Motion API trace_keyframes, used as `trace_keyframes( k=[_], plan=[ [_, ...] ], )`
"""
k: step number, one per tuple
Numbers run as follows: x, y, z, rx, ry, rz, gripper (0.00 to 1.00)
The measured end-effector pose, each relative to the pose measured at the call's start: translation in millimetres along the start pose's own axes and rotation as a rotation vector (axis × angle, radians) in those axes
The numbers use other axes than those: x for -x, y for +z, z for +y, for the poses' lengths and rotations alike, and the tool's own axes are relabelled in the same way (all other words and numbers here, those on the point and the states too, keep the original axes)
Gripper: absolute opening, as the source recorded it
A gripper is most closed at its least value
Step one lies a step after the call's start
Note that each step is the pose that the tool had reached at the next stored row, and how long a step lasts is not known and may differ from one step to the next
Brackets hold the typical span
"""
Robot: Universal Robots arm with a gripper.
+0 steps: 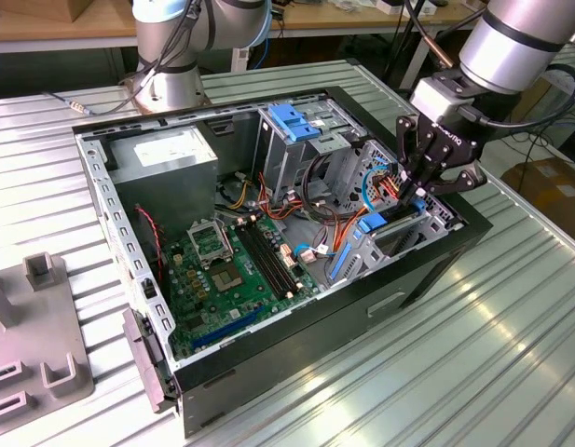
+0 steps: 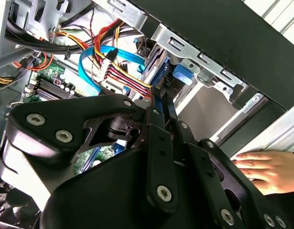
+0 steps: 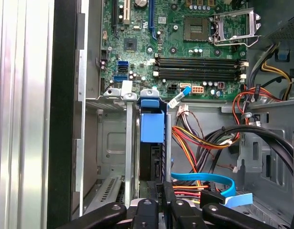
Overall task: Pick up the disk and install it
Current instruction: 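Insert the first disk wire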
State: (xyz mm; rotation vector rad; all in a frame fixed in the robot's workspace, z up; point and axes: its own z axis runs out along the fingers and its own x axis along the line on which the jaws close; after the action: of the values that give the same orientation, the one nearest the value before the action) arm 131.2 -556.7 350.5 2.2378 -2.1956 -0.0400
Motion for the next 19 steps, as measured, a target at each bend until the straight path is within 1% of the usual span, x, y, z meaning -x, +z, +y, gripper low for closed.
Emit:
trace_keyframes(
  k=[4,11,19],
  plan=[
    [0.0,0.7,-0.5,0.0000,0.001,-0.0002,0.16],
    [0.0,2.1,-0.7,-0.0002,0.016,-0.0003,0.16],
    [0.0,3.8,-0.7,-0.0003,0.017,-0.0003,0.16]
  ],
)
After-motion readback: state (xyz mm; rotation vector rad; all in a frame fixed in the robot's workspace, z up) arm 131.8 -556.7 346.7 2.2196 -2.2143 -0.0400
